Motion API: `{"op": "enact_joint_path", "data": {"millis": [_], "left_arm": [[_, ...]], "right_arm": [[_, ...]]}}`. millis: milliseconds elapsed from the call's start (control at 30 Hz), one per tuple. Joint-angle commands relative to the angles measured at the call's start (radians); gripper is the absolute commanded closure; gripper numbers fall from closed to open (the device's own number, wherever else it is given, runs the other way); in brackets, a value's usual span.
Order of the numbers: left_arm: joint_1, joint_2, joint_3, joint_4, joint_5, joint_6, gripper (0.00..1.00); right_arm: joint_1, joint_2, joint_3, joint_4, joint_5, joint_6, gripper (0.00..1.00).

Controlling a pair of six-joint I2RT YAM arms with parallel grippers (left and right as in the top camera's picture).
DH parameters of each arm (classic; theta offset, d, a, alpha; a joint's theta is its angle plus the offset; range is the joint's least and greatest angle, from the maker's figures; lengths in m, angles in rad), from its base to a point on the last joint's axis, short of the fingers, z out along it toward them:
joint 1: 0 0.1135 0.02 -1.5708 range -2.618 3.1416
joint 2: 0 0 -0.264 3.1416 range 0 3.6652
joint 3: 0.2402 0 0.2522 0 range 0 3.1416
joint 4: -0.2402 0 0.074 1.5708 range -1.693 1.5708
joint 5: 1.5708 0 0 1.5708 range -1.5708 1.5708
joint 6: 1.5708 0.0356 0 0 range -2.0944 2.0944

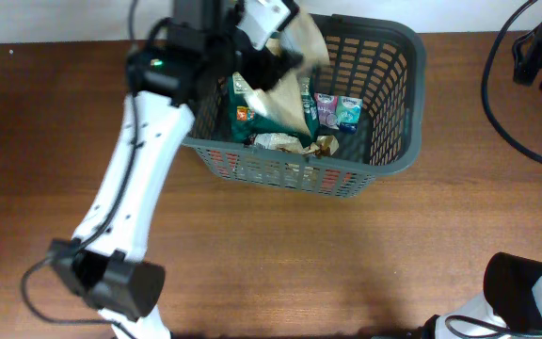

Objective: Pack container
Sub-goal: 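Carry the cream pouch into the basket and open the left gripper, then move the left gripper over the mint-green wipes pack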

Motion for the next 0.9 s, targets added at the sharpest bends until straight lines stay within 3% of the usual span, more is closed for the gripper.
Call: {"op": "enact_joint_path", "data": {"millis": [0, 267, 500, 700, 867], "left_arm": [[-0.013, 0.056, -0.007, -0.024, -0.169, 0.008, 0.01], [0.043, -0.008, 0.026, -0.02, -0.341, 0.008, 0.04], [0.228, -0.164, 0.027, -0.075, -0.488, -0.056, 0.06], [0.435, -0.178, 0.014, -0.351, -0.435, -0.179, 0.07], [0.472, -0.146, -0.042, -0.595, -0.42, -0.187, 0.09]], "right_arm": [[-0.005, -0.017, -0.003, -0.006, -0.017, 0.005, 0.01], [-0.005, -0.016, -0.003, -0.006, -0.017, 0.005, 0.01], [-0.005, -0.016, -0.003, -0.006, -0.018, 0.005, 0.01], [-0.005, -0.016, -0.003, -0.006, -0.024, 0.005, 0.01], [-0.005, -0.016, -0.003, -0.006, -0.024, 0.005, 0.01]]}}
